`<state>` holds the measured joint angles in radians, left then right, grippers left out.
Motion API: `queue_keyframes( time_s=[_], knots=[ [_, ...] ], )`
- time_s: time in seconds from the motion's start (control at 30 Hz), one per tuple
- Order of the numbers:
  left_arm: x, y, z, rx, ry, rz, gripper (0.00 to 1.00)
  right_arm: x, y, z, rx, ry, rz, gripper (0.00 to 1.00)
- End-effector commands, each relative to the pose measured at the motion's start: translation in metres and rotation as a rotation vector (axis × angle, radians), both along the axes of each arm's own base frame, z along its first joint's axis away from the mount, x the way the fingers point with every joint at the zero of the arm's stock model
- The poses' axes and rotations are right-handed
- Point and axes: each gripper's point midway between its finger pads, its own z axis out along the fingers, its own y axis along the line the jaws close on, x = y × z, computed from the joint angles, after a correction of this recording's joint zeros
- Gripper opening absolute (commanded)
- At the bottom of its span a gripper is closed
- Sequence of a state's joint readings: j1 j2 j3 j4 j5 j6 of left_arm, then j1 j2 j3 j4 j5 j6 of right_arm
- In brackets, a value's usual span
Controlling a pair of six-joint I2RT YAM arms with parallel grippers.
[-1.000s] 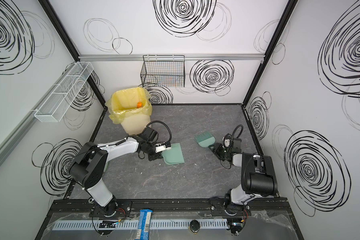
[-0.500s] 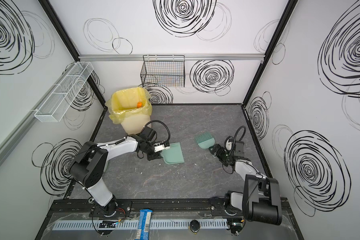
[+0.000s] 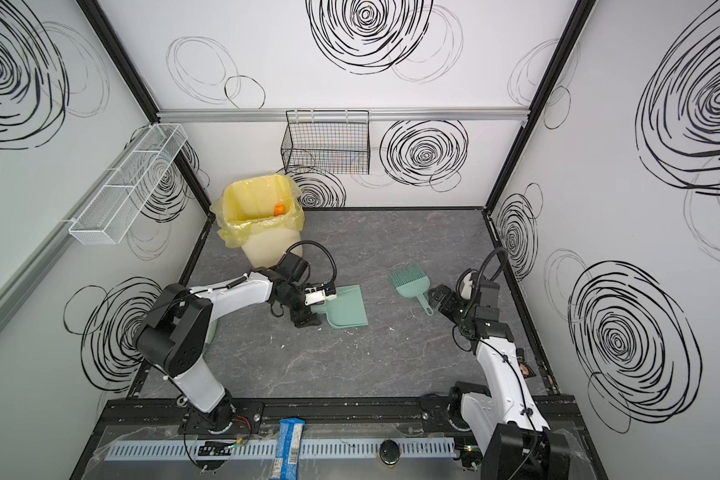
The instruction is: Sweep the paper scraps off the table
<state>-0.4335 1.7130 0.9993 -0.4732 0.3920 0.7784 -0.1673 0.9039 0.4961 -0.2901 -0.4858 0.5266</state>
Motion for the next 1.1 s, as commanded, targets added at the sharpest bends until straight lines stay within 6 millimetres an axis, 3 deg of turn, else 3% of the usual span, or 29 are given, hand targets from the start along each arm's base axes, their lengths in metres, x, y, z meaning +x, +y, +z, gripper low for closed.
queue_keyframes(
  time_s=[0.0, 0.1, 0.23, 0.37, 0.47, 0.53, 0.67, 0.8, 0.93, 1.07],
  knots=[
    [-0.009, 0.007, 0.020, -0.058, -0.014, -0.022, 0.96, -0.001, -0.003, 0.005, -0.026, 0.001, 0.000, 1.00],
    [-0.013, 0.015, 0.042, -0.119, -0.055, -0.013, 0.96, 0.001, -0.002, 0.006, -0.025, -0.011, 0.011, 1.00],
    [-0.011, 0.033, 0.089, -0.238, -0.140, 0.034, 0.96, 0.011, -0.005, 0.017, -0.058, -0.060, 0.022, 1.00],
    [0.008, 0.067, 0.156, -0.428, -0.296, 0.199, 0.96, 0.030, -0.023, 0.045, -0.169, -0.137, -0.016, 1.00],
    [0.032, 0.101, 0.192, -0.541, -0.436, 0.415, 0.96, 0.047, -0.040, 0.067, -0.264, -0.228, -0.065, 1.00],
    [0.046, 0.121, 0.205, -0.593, -0.537, 0.545, 0.96, 0.056, -0.054, 0.075, -0.330, -0.276, -0.114, 1.00],
    [0.061, 0.152, 0.201, -0.671, -0.656, 0.787, 0.96, 0.062, -0.080, 0.075, -0.442, -0.365, -0.236, 1.00],
    [0.061, 0.179, 0.193, -0.755, -0.792, 0.968, 0.96, 0.051, -0.090, 0.071, -0.539, -0.499, -0.298, 1.00],
    [0.057, 0.186, 0.169, -0.728, -0.858, 1.010, 0.96, 0.032, -0.096, 0.065, -0.581, -0.622, -0.368, 1.00],
    [0.049, 0.195, 0.155, -0.730, -0.928, 1.048, 0.96, 0.026, -0.098, 0.049, -0.573, -0.604, -0.388, 1.00]
  ],
)
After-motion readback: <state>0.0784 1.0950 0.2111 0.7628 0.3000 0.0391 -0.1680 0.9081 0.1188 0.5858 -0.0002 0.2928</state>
